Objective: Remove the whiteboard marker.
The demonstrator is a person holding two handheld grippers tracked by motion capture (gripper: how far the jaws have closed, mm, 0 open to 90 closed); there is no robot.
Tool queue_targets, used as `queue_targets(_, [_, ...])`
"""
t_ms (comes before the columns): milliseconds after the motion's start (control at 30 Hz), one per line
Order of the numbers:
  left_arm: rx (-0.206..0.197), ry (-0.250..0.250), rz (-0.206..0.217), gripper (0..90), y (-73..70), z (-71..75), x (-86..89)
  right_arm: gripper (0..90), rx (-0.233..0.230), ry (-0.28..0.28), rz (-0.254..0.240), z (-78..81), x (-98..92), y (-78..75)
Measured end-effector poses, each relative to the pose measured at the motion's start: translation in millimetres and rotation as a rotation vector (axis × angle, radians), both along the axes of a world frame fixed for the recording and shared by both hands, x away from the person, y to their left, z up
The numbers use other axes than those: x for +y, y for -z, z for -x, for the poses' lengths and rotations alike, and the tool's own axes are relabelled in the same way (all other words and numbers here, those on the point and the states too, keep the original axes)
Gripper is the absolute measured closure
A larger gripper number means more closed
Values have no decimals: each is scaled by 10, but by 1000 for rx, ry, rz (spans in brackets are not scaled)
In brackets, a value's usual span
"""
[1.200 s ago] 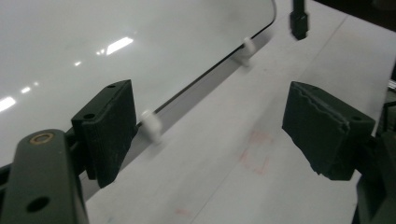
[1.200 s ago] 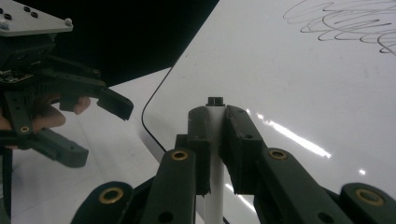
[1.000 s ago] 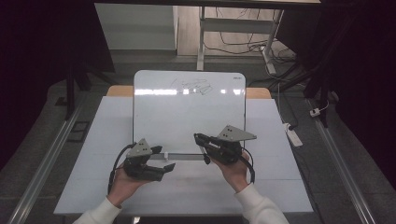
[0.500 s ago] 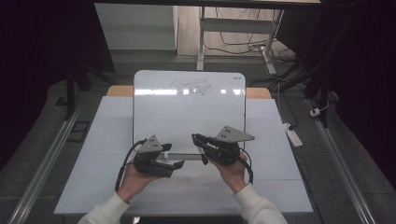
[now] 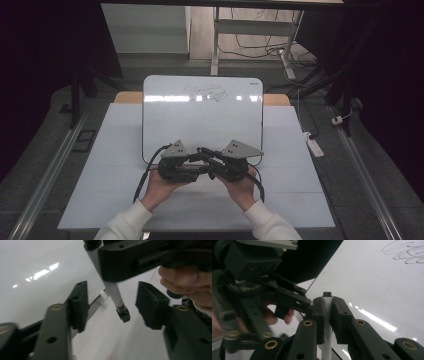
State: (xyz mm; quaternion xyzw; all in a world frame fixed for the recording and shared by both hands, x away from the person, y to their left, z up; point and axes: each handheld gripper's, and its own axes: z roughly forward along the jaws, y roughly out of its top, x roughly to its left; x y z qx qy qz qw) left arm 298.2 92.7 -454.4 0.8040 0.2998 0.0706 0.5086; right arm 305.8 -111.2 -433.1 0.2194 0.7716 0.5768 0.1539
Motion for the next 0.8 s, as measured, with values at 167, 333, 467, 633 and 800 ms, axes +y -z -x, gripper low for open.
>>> queue_targets(167, [-6, 2, -6, 663, 17, -24, -9, 800, -16, 8, -1, 28, 17, -3])
queue_targets(333, [1, -13, 1, 801, 24, -46, 24, 796, -23, 6, -6, 39, 22, 7])
queue_targets(467, [16, -2, 8, 810, 32, -71, 84, 676, 3, -37, -18, 5, -19, -42])
queue_targets(633, [9, 47, 2, 811, 13, -53, 154, 529, 34, -110, 1, -76, -201, -161])
queue_targets(800, [18, 100, 5, 811, 12, -37, 193, 432, 118, -231, 122, -263, -415, -129])
